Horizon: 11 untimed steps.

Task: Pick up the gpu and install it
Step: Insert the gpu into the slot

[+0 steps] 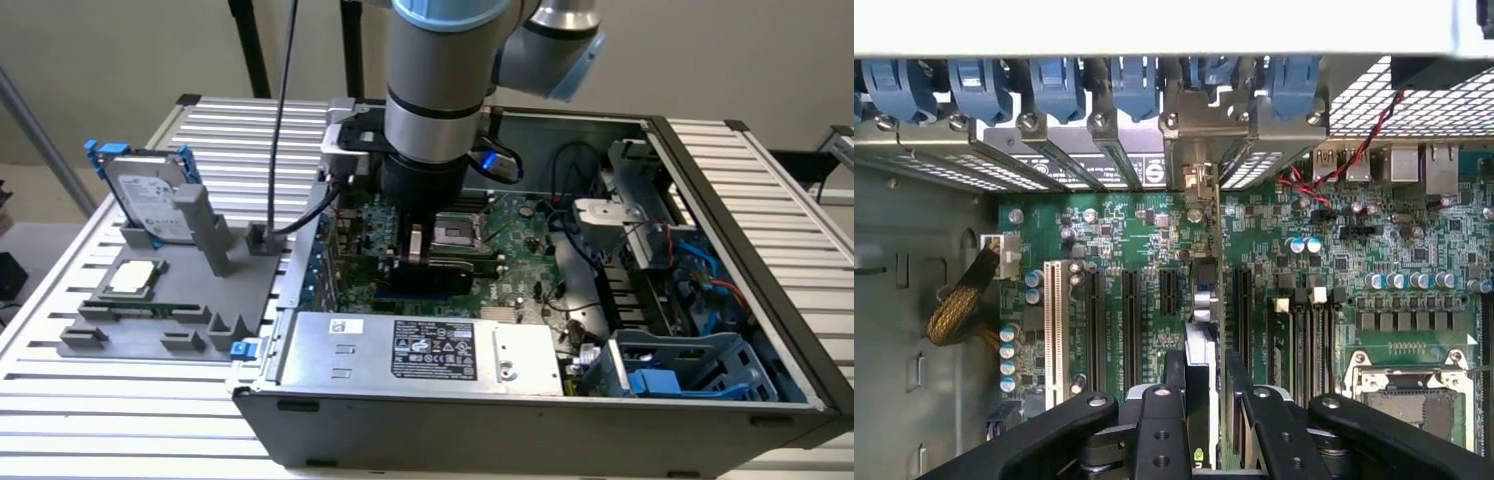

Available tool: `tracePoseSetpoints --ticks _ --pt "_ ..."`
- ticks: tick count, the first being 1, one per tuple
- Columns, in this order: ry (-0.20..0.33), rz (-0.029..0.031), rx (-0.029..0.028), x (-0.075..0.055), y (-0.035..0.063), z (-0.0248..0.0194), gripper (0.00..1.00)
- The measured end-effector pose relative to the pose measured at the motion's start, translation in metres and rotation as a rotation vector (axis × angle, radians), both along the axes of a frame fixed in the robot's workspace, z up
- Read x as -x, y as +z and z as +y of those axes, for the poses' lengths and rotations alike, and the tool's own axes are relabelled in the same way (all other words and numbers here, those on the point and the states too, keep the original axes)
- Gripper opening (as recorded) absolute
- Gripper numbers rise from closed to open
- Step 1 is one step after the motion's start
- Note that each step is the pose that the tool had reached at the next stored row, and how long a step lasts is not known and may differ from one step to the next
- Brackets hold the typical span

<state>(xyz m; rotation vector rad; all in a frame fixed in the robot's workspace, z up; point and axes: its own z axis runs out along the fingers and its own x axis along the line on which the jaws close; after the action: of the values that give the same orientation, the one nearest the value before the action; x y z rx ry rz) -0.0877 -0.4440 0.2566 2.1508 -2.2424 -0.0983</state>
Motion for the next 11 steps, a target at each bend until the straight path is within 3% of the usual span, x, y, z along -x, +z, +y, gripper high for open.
tracePoseSetpoints --ticks 11 --pt "0.000 0.0055 0.0005 -0.0025 -0.0051 -0.0017 0.27"
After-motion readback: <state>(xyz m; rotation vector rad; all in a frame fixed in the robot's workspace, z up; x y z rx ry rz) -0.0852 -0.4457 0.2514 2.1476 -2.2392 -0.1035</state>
